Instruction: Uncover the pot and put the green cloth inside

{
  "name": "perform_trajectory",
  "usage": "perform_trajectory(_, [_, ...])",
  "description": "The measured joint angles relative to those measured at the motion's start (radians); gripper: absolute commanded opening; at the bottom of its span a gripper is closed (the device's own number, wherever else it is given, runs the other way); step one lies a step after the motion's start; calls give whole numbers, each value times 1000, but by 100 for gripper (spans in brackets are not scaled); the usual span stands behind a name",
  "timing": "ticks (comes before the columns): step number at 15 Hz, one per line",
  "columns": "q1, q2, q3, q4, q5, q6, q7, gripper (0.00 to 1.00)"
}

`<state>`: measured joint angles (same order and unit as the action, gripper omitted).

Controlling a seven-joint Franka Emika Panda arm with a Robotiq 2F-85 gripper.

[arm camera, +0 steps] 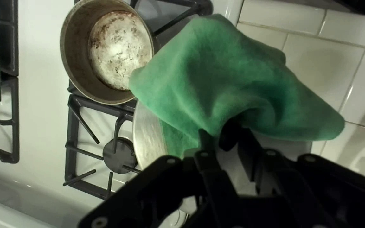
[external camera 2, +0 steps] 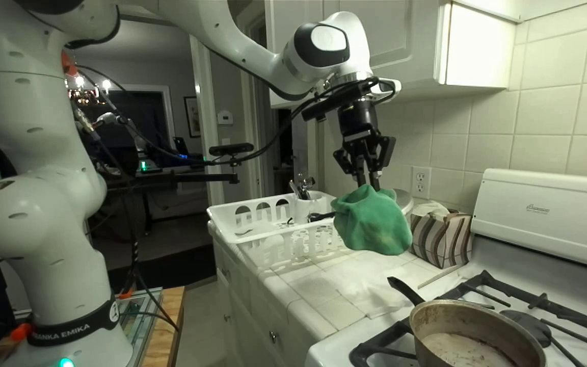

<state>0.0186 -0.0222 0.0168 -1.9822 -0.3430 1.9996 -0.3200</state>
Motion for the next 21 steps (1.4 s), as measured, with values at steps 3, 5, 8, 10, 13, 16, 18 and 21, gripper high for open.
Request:
perform_trajectory(3, [-10, -124, -22, -134, 46, 95, 27, 6])
perform_trajectory(5, [-11, -174, -32, -189, 60, 149, 33, 6])
perform_trajectory(8, [-10, -188, -38, -206, 118, 173, 14, 26])
perform_trajectory(10, [-10, -185, -38, -207, 118, 173, 15, 26])
perform_trajectory(13, [-10, -184, -38, -207, 118, 173, 15, 6])
perform_trajectory(16, [-6, -173, -37, -208, 122, 166, 12, 6])
perform_trajectory(18, [7, -135, -36, -206, 152, 170, -10, 6])
perform_trajectory(21, [28, -35, -23, -193, 209, 215, -46, 6])
